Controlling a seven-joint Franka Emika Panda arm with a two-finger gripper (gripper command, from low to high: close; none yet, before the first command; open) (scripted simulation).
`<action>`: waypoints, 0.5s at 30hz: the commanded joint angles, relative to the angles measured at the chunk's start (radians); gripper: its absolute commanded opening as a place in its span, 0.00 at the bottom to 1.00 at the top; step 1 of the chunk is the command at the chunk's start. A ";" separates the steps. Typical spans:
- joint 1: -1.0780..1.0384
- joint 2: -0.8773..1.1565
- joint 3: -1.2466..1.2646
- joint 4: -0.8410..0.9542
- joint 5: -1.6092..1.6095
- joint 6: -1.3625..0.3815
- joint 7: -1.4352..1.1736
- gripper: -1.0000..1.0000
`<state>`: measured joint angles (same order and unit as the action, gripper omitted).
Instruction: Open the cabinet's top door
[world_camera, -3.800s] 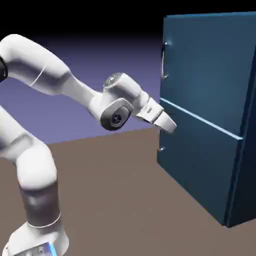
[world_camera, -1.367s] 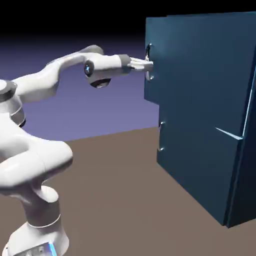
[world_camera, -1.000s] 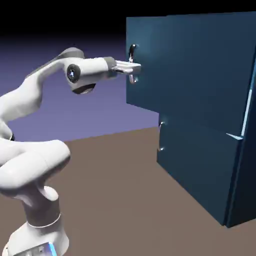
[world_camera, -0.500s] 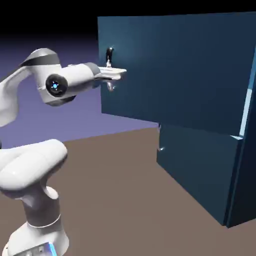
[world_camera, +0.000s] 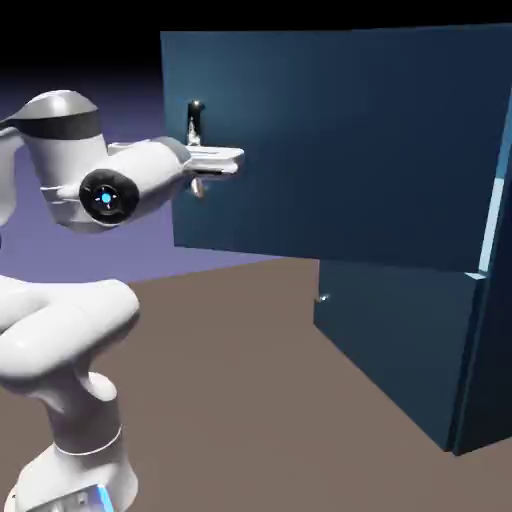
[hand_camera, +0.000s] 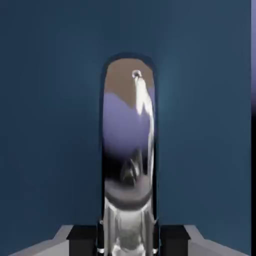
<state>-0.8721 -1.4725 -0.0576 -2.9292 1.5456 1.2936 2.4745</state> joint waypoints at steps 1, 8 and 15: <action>0.004 0.036 -0.035 0.014 -0.038 -0.025 -0.023 0.00; 0.066 0.290 -0.240 0.142 -0.273 -0.168 -0.172 0.00; 0.189 0.544 -0.423 0.323 -0.461 -0.309 -0.302 0.00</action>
<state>-0.6836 -0.9288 -0.4802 -2.6060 1.0849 0.9861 2.1723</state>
